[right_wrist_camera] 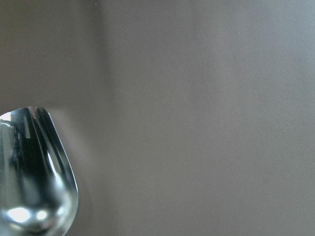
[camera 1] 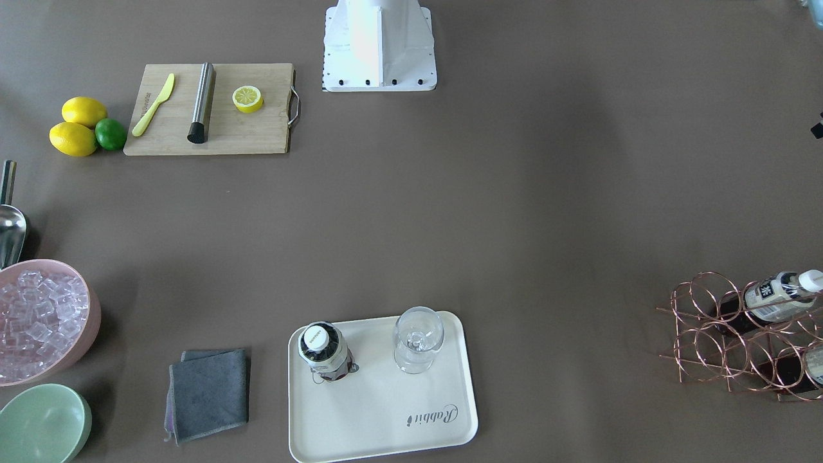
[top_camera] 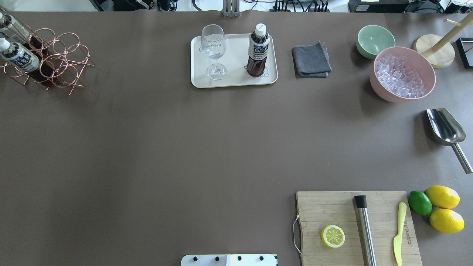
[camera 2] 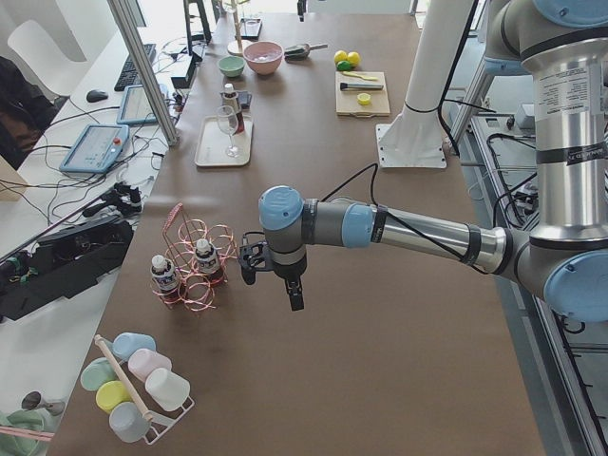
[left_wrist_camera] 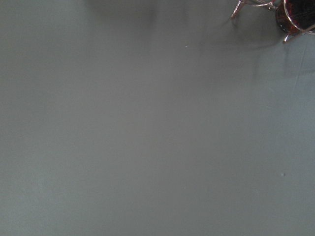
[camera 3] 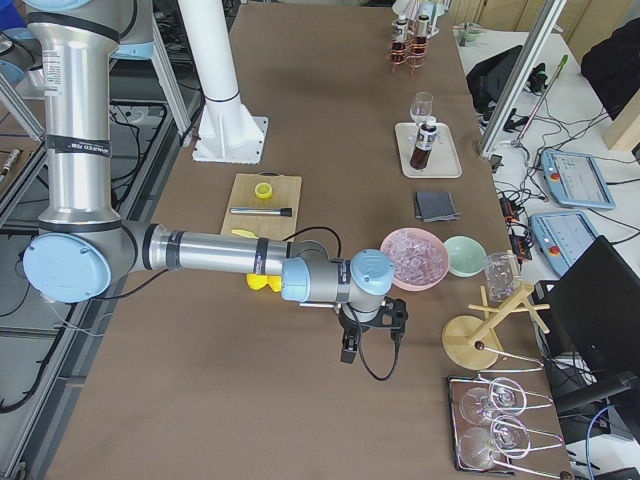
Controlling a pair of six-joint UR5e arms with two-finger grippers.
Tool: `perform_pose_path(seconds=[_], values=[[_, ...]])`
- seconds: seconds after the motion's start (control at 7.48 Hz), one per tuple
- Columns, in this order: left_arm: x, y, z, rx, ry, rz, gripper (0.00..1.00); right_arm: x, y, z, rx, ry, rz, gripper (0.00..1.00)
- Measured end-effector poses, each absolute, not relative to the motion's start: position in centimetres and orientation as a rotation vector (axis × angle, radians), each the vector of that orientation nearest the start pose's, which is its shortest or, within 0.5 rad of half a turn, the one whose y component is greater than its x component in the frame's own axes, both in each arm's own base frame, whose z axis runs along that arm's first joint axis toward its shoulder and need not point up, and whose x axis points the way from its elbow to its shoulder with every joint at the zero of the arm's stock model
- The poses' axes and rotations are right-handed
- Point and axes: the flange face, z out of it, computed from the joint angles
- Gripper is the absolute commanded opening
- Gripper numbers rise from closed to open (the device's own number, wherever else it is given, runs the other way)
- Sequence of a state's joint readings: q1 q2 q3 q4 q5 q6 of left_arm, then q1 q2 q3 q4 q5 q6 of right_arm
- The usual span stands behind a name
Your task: Take tea from basket to plate
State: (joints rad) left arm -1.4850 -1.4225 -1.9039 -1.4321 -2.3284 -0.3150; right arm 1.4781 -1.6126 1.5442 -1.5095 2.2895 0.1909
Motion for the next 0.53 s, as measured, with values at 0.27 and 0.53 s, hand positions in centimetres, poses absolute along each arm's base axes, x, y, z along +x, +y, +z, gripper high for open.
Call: perform_pose_path(seconds=[0.27,0.53], values=[[-2.95,-42.83,57.97,-0.072,0.756,-0.109,0.99,2.33,-47.70,69.19,-0.114,-0.711,0.098,1.00],[-3.12,-42.63,58.34,-0.055,0.756,-0.055,0.99,2.32,-47.70,69.28,-0.117,-0.711,0.099,1.00]])
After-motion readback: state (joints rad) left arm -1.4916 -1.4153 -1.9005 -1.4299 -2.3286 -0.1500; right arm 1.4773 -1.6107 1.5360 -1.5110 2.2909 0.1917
